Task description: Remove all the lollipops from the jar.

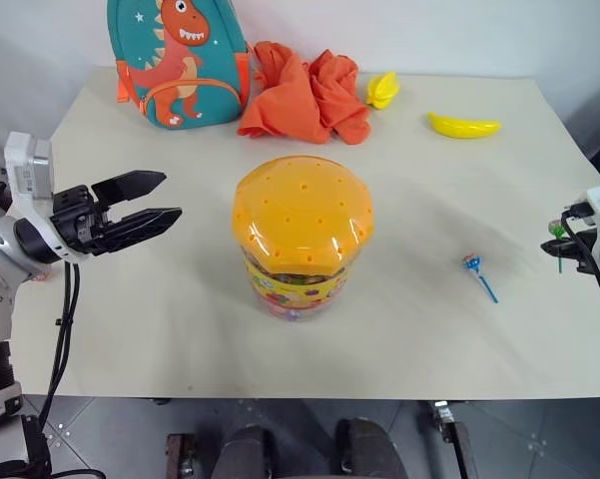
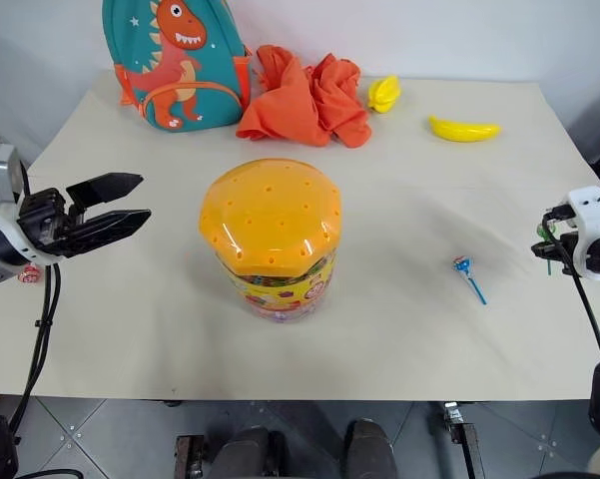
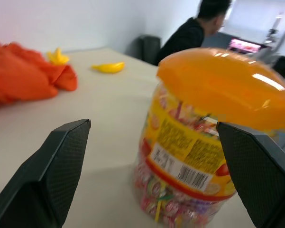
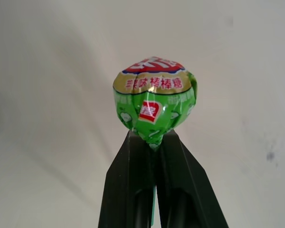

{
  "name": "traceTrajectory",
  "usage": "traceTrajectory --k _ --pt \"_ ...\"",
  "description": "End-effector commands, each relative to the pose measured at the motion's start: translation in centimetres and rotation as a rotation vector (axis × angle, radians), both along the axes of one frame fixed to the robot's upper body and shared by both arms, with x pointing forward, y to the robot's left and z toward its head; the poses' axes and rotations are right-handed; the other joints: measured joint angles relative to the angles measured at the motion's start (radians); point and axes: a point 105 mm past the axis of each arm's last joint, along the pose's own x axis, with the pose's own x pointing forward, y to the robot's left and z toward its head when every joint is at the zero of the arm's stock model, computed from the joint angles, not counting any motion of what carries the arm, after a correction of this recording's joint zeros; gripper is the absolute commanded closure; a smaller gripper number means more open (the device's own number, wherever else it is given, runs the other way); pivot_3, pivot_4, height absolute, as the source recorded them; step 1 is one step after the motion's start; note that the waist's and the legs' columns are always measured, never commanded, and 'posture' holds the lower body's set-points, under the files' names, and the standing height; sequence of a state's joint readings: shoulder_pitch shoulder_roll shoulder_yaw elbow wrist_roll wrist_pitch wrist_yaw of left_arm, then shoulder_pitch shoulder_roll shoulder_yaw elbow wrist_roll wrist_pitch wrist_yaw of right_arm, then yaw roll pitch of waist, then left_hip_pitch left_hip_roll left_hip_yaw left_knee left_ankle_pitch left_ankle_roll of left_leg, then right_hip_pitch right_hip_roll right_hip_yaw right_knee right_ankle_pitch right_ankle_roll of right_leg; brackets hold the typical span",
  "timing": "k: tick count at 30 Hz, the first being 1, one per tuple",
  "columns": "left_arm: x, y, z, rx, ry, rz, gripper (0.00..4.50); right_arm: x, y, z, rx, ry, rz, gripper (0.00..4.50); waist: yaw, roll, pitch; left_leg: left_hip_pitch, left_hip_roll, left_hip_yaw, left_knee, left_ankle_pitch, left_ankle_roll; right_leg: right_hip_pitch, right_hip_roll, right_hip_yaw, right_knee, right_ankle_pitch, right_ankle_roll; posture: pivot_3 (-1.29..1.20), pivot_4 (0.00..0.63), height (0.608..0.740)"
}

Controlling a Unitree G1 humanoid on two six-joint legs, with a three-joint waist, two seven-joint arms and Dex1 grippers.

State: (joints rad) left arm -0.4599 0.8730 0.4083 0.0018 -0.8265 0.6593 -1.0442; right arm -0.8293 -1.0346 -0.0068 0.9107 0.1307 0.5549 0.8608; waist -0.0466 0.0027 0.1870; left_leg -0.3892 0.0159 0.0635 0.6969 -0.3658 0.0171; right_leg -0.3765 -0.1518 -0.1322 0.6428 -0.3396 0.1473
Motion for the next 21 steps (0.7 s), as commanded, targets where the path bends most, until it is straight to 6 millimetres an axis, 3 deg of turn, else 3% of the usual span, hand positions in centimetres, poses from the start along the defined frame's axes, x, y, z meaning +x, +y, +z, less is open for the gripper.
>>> traceTrajectory --k 1,7,11,16,17,19,21 --pt "-0.5 -0.3 0.5 0.067 -0.055 0.008 0.0 -0.5 -0.8 0.1 0.002 -0.015 -0.024 3.36 0.003 0.0 0.0 0.0 0.0 0.0 0.0 0.0 0.0 0.0 0.0 0.0 0.0 0.0 0.0 0.0 0.15 0.74" --pt "-0.6 0.0 0.0 0.069 -0.041 0.024 0.0 -1.4 -0.9 -0.5 0.015 -0.005 -0.017 1.3 0.017 0.0 0.0 0.0 0.0 0.001 0.0 0.0 0.0 0.0 0.0 0.0 -0.001 0.0 0.0 0.0 0.15 0.74" --pt "-0.5 -0.1 0.3 0.061 -0.069 0.027 0.0 -2.0 -0.4 0.2 0.029 -0.028 0.038 0.05 0.022 0.0 0.0 0.0 0.0 0.001 0.001 0.0 0.0 0.001 0.0 0.0 -0.001 0.0 0.0 0.0 0.15 0.74" --pt "-0.5 0.0 0.5 0.054 -0.099 0.036 0.0 -3.0 4.7 4.8 0.072 -0.269 0.371 0.05 0.023 0.0 0.0 0.0 0.0 0.0 0.001 0.0 0.0 0.001 0.0 0.0 -0.001 0.0 0.0 0.0 0.15 0.74" --pt "-0.5 0.0 0.5 0.053 -0.111 0.032 0.0 -3.5 6.6 5.5 0.095 -0.306 0.478 0.05 0.023 0.0 0.0 0.0 0.0 0.0 0.001 0.0 0.0 0.001 0.0 0.0 -0.001 0.0 0.0 0.0 0.15 0.74" --pt "-0.5 -0.1 0.3 0.057 -0.135 0.018 0.0 -5.0 10.3 5.9 0.144 -0.343 0.684 0.05 0.024 0.0 0.0 0.0 0.0 0.0 0.001 0.0 0.0 0.001 0.0 0.0 -0.002 0.0 0.0 0.0 0.15 0.74" --pt "-0.5 -0.2 -0.1 0.046 -0.13 0.003 0.0 -6.5 12.9 5.0 0.162 -0.305 0.849 0.05 0.025 0.0 0.0 0.0 0.0 0.0 0.002 0.0 0.0 0.001 0.001 0.0 -0.002 0.0 0.0 0.0 0.15 0.74"
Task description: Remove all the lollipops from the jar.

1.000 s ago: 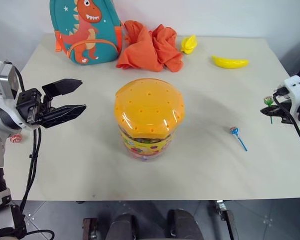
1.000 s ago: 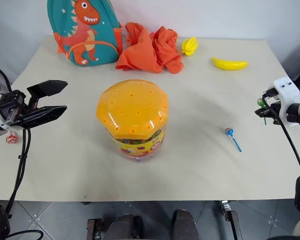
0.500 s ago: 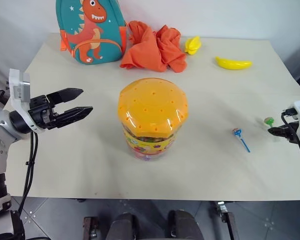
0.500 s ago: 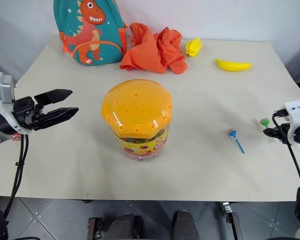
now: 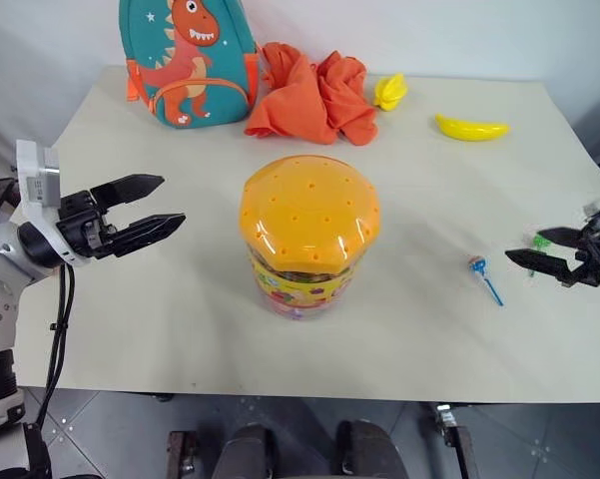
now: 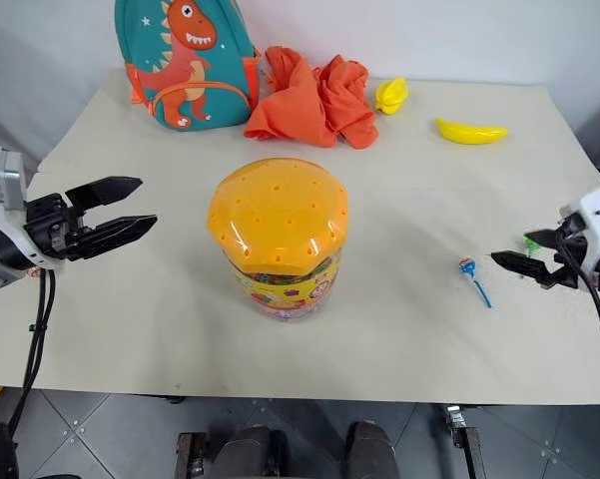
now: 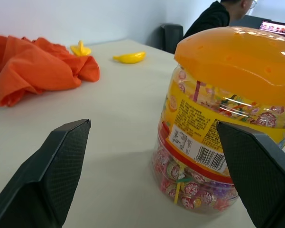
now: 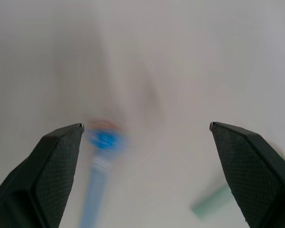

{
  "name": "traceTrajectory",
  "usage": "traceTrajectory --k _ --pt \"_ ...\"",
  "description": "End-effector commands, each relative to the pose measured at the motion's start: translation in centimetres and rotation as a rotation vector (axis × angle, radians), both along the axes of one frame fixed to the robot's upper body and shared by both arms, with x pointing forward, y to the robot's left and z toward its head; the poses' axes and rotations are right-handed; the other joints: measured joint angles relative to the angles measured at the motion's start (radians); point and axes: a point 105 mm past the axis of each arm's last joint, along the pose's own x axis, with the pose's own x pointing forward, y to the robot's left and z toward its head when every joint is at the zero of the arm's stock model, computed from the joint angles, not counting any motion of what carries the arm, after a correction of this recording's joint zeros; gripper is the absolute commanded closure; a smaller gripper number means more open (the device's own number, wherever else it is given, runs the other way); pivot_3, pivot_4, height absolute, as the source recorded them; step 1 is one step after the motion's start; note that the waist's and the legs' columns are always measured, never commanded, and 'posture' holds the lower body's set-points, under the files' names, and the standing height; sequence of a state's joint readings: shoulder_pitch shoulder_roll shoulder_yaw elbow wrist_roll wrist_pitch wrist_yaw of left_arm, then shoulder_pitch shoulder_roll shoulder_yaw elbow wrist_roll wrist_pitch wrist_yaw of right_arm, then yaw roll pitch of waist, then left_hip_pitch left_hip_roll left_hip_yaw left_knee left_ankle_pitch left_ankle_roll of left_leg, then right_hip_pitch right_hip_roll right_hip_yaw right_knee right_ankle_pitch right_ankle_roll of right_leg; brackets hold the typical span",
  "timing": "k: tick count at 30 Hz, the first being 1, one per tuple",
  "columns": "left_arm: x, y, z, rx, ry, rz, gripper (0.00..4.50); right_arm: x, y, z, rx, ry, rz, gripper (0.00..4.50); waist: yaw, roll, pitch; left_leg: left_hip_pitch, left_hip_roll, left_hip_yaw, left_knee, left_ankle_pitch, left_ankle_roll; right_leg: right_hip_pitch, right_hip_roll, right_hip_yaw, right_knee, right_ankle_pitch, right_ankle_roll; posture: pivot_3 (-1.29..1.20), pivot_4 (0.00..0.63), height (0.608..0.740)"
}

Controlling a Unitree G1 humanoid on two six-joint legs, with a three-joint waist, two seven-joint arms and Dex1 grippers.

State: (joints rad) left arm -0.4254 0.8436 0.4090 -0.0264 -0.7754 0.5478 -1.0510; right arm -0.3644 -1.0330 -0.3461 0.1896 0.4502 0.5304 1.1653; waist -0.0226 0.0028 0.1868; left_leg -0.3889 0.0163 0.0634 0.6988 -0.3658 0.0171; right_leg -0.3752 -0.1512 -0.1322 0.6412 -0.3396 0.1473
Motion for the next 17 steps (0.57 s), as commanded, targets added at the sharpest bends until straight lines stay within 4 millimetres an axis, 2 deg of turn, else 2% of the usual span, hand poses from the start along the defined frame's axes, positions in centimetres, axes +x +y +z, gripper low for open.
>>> traceTrajectory --k 1,3,5,11,13,17 --pt "-0.4 -0.2 -0.1 0.001 -0.032 -0.029 0.0 -2.8 4.9 -0.5 -0.027 -0.012 0.333 0.05 0.001 -0.001 0.0 0.0 0.0 0.0 0.0 0.0 0.0 0.0 0.0 0.0 0.0 0.0 0.0 0.0 0.15 0.74" --pt "-0.3 -0.4 -0.7 -0.003 -0.013 -0.036 0.0 -3.7 6.1 -1.9 -0.065 0.011 0.44 0.05 0.008 -0.001 0.0 0.0 0.0 0.0 0.0 0.0 0.0 0.001 0.0 0.0 0.0 0.0 0.0 0.0 0.15 0.74" --pt "-0.4 -0.3 -1.2 -0.009 0.003 -0.028 0.0 -3.6 6.7 -2.6 -0.067 -0.008 0.484 0.05 0.016 -0.001 0.0 0.0 -0.001 0.0 0.001 0.0 0.0 0.001 0.0 0.001 -0.001 0.0 0.0 0.0 0.15 0.74" --pt "-1.9 1.4 -3.0 0.002 0.063 0.029 0.0 -2.6 7.1 -3.2 -0.004 -0.072 0.499 0.05 0.019 -0.001 0.0 0.001 0.0 -0.001 0.001 0.0 0.0 0.001 0.0 0.001 -0.004 0.0 0.0 0.0 0.15 0.74" --pt "-2.3 2.0 -3.1 -0.02 0.053 0.052 0.0 -2.3 7.4 -3.7 -0.002 -0.075 0.494 0.05 0.02 -0.001 0.0 0.001 0.0 -0.001 0.001 0.0 0.0 0.001 0.0 0.0 -0.004 0.0 0.0 0.0 0.15 0.74" --pt "-3.4 2.6 -3.9 -0.051 0.052 0.096 0.0 -1.4 8.7 -4.3 0.045 -0.119 0.446 0.05 0.02 -0.001 0.0 0.001 0.0 -0.003 0.001 0.0 0.0 0.001 0.0 0.001 -0.004 0.0 0.0 0.0 0.15 0.74"
